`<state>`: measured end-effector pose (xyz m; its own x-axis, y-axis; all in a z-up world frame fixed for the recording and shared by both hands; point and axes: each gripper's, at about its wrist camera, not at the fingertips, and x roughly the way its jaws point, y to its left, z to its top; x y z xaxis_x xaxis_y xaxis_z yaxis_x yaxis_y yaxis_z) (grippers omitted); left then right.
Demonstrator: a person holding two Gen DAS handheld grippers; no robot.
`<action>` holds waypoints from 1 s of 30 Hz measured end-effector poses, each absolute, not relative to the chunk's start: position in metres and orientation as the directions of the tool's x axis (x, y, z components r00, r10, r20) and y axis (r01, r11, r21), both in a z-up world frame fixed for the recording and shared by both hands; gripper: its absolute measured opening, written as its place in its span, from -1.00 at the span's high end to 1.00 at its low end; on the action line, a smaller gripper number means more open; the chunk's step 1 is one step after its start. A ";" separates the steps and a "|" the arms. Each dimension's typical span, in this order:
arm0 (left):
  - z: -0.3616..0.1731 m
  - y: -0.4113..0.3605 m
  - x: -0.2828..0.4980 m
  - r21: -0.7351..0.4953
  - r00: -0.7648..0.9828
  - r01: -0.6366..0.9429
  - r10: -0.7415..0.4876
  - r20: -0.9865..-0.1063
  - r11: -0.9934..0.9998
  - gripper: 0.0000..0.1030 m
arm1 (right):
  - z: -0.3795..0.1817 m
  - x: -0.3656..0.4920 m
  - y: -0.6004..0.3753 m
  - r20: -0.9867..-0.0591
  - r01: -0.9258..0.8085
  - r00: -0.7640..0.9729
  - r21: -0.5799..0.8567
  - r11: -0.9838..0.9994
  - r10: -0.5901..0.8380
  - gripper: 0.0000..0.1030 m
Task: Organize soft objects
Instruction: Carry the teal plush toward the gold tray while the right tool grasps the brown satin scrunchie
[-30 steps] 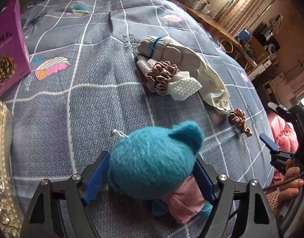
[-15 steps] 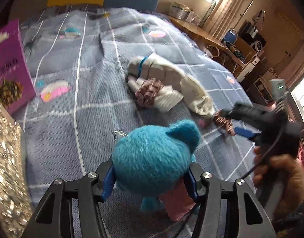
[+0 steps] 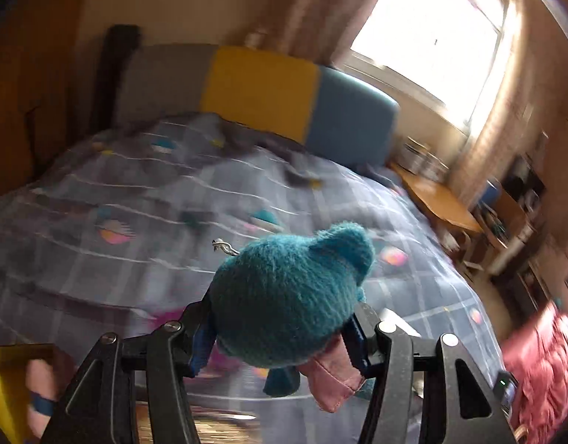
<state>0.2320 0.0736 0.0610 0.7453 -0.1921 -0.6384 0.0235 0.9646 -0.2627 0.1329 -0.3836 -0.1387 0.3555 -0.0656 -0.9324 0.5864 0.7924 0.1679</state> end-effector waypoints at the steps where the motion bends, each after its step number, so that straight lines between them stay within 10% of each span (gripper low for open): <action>1: 0.059 0.098 0.226 -0.266 0.752 -0.018 -0.162 -0.639 0.964 -0.13 | -0.138 0.131 -0.383 -0.933 0.584 0.354 0.162 0.796 -0.069 0.61; 21: -0.046 0.267 0.007 -0.265 0.693 -0.269 -0.005 -0.721 0.926 -0.14 | -0.123 0.124 -0.362 -0.911 0.530 0.392 0.106 0.842 -0.132 0.71; 30: -0.087 0.288 0.000 -0.167 0.605 -0.372 0.102 -0.790 0.913 -0.27 | -0.086 0.108 -0.334 -0.818 0.386 0.575 0.294 0.874 0.022 0.72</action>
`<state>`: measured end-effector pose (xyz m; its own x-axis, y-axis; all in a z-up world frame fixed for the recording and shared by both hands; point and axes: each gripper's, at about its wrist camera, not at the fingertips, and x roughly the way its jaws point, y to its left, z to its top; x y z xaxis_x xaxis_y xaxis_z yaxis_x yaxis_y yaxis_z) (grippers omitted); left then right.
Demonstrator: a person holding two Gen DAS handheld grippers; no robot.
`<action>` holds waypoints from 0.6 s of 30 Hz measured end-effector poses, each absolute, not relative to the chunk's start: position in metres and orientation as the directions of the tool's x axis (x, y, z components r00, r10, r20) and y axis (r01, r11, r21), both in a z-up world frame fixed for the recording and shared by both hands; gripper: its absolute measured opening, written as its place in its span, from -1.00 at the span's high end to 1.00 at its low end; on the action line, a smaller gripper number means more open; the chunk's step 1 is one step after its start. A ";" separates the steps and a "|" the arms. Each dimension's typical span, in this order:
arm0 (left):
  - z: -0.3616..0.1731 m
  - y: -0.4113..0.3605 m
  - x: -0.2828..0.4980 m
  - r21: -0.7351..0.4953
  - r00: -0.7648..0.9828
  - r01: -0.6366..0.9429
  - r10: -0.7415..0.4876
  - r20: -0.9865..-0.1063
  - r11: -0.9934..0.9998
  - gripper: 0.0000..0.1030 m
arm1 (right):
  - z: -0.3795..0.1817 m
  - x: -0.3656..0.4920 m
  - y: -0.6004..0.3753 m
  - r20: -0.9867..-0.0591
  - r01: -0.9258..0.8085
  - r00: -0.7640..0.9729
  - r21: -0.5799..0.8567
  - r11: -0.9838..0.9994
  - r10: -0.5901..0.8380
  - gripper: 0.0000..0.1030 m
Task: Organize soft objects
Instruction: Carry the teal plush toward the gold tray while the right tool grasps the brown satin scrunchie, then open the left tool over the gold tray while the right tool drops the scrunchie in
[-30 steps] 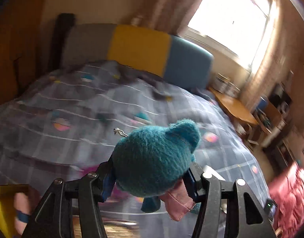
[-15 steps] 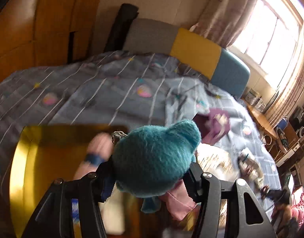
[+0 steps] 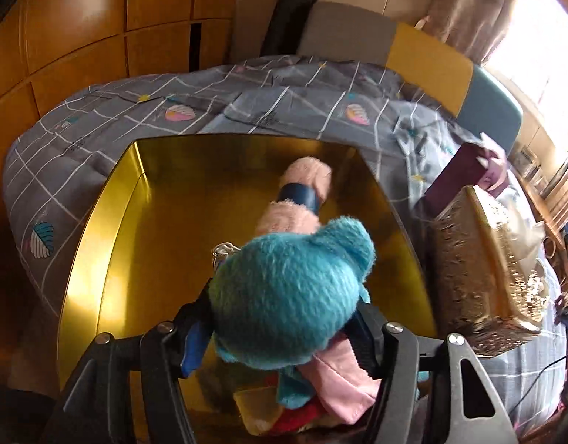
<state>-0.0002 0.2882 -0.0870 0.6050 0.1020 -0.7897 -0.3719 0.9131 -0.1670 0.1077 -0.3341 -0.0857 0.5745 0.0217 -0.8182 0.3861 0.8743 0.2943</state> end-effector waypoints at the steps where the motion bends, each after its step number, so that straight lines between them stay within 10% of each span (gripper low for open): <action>1: -0.089 0.290 0.000 -0.174 0.604 -0.376 0.098 -0.791 0.910 -0.31 | -0.082 0.110 -0.326 -0.810 0.364 0.585 0.309 0.878 0.042 0.72; 18: -0.063 0.299 -0.013 -0.171 0.678 -0.363 0.134 -0.722 0.916 -0.64 | -0.019 0.226 -0.153 -0.772 0.048 0.578 0.358 0.932 0.267 0.72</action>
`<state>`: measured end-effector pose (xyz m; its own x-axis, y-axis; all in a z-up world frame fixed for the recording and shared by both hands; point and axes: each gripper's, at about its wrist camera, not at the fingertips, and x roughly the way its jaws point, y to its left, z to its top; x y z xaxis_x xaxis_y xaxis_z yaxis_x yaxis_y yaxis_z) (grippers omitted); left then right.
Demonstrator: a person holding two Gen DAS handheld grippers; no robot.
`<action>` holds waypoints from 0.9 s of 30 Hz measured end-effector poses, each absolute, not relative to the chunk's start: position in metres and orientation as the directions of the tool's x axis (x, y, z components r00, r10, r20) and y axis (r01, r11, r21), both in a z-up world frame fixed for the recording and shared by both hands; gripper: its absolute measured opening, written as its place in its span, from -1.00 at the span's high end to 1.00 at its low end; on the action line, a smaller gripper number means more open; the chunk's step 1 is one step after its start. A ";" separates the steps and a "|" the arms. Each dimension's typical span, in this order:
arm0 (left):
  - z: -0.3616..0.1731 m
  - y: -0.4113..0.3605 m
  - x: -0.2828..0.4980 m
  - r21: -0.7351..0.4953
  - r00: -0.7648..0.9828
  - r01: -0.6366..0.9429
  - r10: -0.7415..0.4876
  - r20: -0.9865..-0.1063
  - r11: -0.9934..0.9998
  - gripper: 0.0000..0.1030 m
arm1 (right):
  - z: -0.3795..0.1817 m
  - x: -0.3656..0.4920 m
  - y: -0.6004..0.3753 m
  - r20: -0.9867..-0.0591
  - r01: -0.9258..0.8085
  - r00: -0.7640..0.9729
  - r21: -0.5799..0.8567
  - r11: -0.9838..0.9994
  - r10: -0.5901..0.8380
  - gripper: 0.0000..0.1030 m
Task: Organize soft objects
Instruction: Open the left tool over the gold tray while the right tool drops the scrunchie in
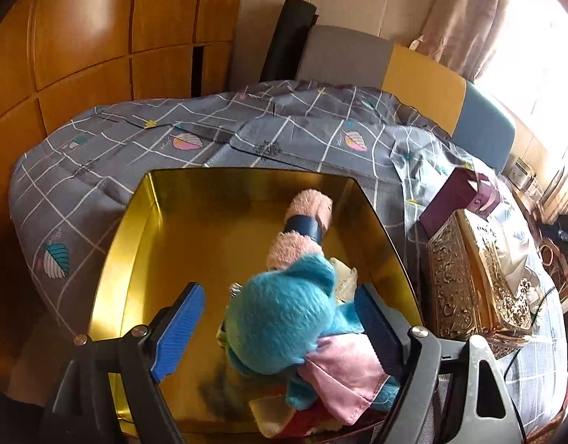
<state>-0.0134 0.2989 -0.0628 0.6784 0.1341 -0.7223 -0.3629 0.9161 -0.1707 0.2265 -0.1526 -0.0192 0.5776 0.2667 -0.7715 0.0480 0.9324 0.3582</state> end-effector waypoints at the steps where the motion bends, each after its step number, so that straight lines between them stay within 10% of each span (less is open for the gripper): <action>1: -0.062 0.300 -0.015 -0.172 0.681 -0.364 0.135 -0.720 0.915 -0.64 | -0.012 0.231 -0.136 -0.759 0.014 0.584 0.362 0.932 0.286 0.72; 12: -0.055 0.317 -0.026 -0.176 0.678 -0.426 0.184 -0.711 0.888 -0.64 | 0.022 0.164 0.061 -0.709 -0.584 0.350 0.346 0.735 0.612 0.71; 25: -0.049 0.315 -0.039 -0.178 0.702 -0.435 0.208 -0.681 0.883 -0.64 | -0.067 0.090 0.164 -0.824 -0.681 0.186 0.285 0.675 0.535 0.58; 27: -0.046 0.313 -0.041 -0.172 0.707 -0.444 0.227 -0.669 0.879 -0.64 | -0.071 0.086 0.166 -0.825 -0.681 0.202 0.268 0.681 0.527 0.26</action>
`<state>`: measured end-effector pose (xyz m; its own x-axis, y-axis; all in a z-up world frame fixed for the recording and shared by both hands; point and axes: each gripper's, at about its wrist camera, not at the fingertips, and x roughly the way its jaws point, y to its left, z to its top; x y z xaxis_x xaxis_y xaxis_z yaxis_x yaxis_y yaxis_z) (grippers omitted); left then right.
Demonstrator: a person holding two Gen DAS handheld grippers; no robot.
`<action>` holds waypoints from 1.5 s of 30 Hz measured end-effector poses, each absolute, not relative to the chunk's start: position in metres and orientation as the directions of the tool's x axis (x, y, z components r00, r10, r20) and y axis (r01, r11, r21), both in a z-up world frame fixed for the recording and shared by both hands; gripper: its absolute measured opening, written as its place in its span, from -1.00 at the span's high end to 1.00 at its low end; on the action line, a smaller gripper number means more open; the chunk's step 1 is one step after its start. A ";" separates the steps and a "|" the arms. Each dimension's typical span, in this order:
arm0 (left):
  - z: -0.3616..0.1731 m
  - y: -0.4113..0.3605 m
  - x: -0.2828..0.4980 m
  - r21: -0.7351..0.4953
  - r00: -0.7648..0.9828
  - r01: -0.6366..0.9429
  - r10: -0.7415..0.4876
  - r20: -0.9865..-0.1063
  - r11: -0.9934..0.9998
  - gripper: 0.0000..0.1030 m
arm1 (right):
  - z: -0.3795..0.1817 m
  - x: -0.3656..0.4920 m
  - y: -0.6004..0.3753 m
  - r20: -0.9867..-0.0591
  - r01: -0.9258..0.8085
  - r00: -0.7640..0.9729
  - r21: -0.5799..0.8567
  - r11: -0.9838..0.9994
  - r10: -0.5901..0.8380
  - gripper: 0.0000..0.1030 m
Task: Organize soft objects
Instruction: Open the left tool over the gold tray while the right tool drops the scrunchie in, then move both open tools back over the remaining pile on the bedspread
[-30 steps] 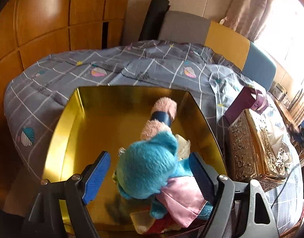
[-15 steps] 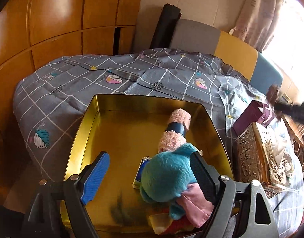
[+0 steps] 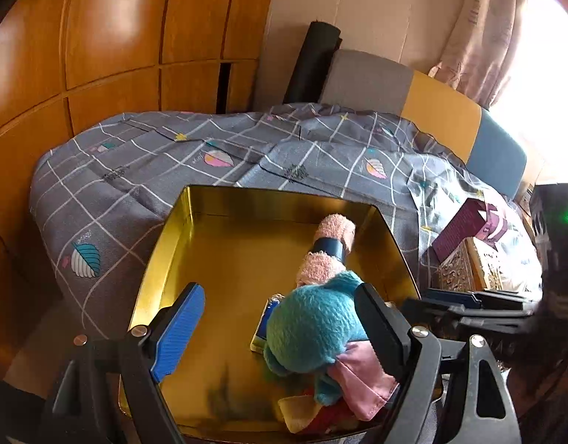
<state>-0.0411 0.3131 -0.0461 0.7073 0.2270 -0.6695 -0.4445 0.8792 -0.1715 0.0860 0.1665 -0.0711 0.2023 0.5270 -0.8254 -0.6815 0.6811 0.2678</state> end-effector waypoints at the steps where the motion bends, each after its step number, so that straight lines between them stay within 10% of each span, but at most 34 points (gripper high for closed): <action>1: -0.045 0.311 -0.042 -0.164 0.710 -0.445 0.236 -0.663 0.880 -0.64 | -0.073 0.085 0.167 -0.824 -0.684 0.211 0.260 0.682 0.526 0.08; 20: -0.025 0.264 -0.039 -0.073 0.751 -0.335 0.219 -0.623 0.940 -0.64 | -0.022 0.051 0.095 -0.711 -0.619 0.513 0.081 0.781 0.480 -0.20; 45: -0.001 0.173 -0.025 -0.034 0.799 -0.075 0.040 -0.600 0.997 -0.64 | -0.030 0.088 -0.122 -0.695 -0.130 0.701 0.094 0.987 0.158 -0.44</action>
